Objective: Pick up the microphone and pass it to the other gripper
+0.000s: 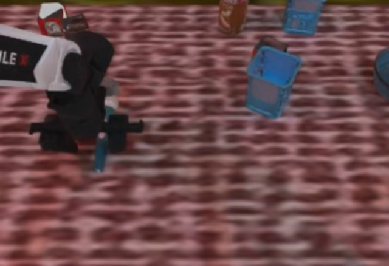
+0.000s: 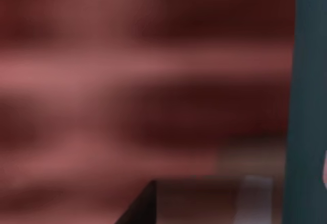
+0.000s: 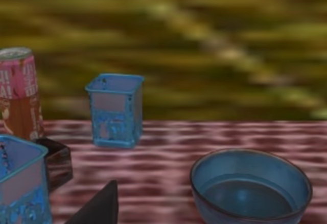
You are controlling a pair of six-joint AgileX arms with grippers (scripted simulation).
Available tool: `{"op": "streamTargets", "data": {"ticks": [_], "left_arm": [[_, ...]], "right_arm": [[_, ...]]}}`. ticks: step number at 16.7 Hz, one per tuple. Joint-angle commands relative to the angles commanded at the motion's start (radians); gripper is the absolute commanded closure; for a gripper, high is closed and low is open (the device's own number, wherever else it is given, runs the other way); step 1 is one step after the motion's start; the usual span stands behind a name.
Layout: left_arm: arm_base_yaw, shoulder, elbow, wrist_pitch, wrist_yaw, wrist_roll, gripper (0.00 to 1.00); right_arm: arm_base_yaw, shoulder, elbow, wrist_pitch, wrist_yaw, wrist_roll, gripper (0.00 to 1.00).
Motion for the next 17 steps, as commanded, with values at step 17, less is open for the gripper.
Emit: {"op": "streamTargets", "data": {"ticks": [17], "left_arm": [[0.007, -0.114, -0.043, 0.254, 0.109, 0.067, 1.00]], "right_arm": [[0.000, 0.000, 0.000, 0.000, 0.000, 0.000, 0.00]]}}
